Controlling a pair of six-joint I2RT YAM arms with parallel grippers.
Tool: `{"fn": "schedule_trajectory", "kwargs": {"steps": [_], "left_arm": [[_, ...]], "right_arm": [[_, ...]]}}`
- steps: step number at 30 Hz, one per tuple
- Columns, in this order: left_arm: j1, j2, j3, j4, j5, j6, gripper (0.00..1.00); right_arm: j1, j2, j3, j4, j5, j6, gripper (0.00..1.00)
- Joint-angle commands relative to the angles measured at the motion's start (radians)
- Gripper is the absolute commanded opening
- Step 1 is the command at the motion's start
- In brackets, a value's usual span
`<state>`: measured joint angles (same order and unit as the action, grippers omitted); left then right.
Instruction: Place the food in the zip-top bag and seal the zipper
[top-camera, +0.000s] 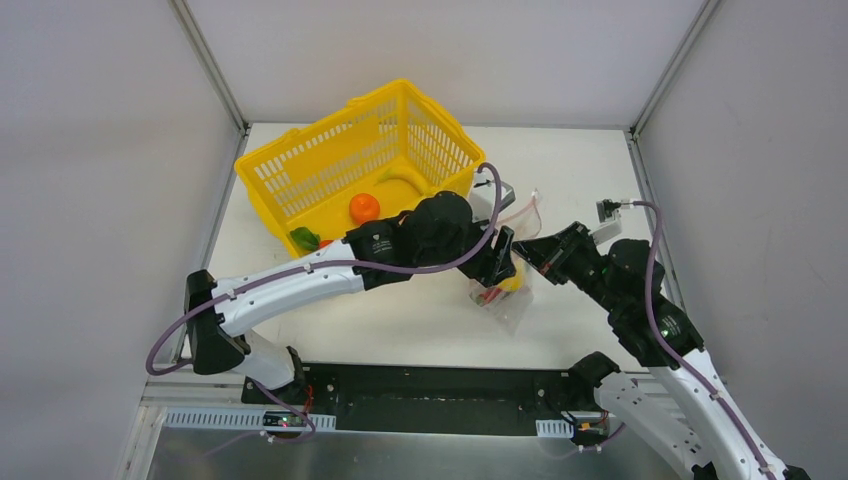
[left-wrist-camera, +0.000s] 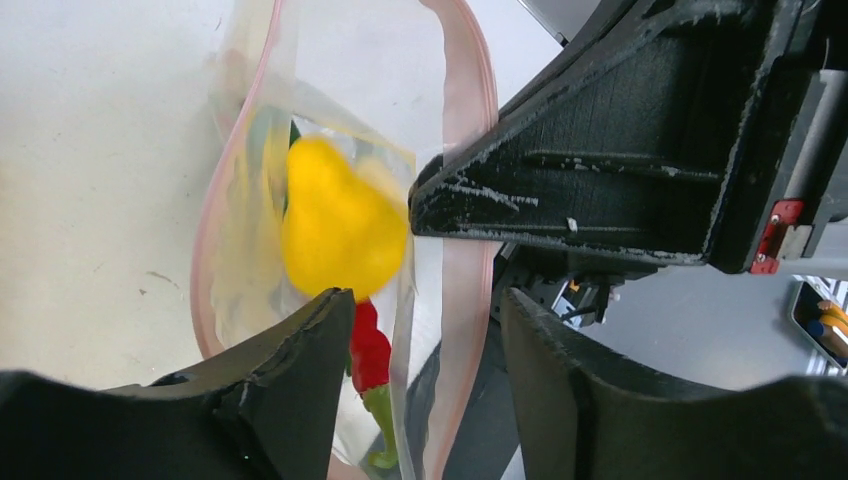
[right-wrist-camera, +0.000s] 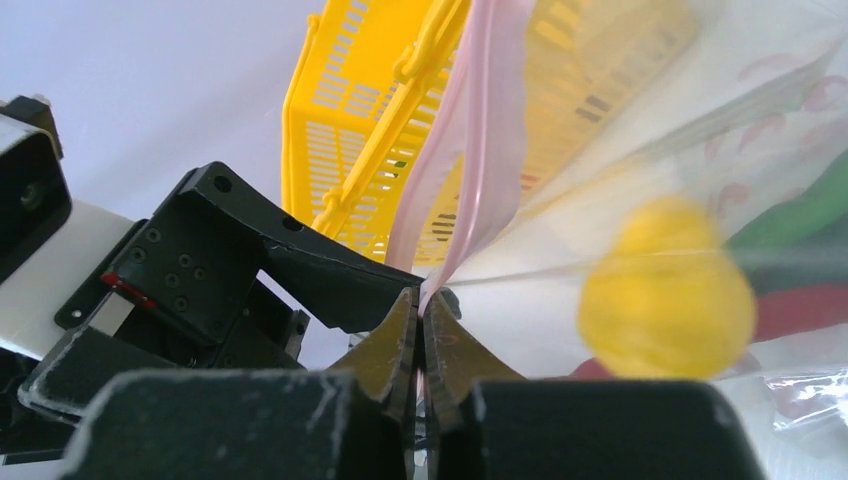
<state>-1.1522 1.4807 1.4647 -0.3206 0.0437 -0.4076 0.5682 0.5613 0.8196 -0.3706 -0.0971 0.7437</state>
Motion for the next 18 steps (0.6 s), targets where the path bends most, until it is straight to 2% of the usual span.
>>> {"fn": "schedule_trajectory", "kwargs": {"steps": [1,6,11,15,18], "left_arm": [[-0.004,-0.085,-0.041,0.098,0.009,0.006,0.59],[-0.004,-0.172,-0.056,0.099,-0.011,0.041,0.68],[-0.003,-0.217,-0.076,0.039,-0.173,0.071,0.70],[-0.002,-0.176,-0.029,-0.097,-0.309,0.068,0.78],[0.006,-0.107,0.020,-0.153,-0.270,0.061,0.79]], "right_arm": [[0.004,-0.016,0.007,0.061,0.035,-0.013,0.03],[0.003,-0.013,0.013,0.053,0.018,-0.053,0.03],[0.002,0.016,0.043,0.007,0.006,-0.096,0.03],[0.003,0.042,0.071,-0.028,-0.022,-0.132,0.03],[0.003,0.060,0.086,-0.041,-0.044,-0.150,0.03]]}}
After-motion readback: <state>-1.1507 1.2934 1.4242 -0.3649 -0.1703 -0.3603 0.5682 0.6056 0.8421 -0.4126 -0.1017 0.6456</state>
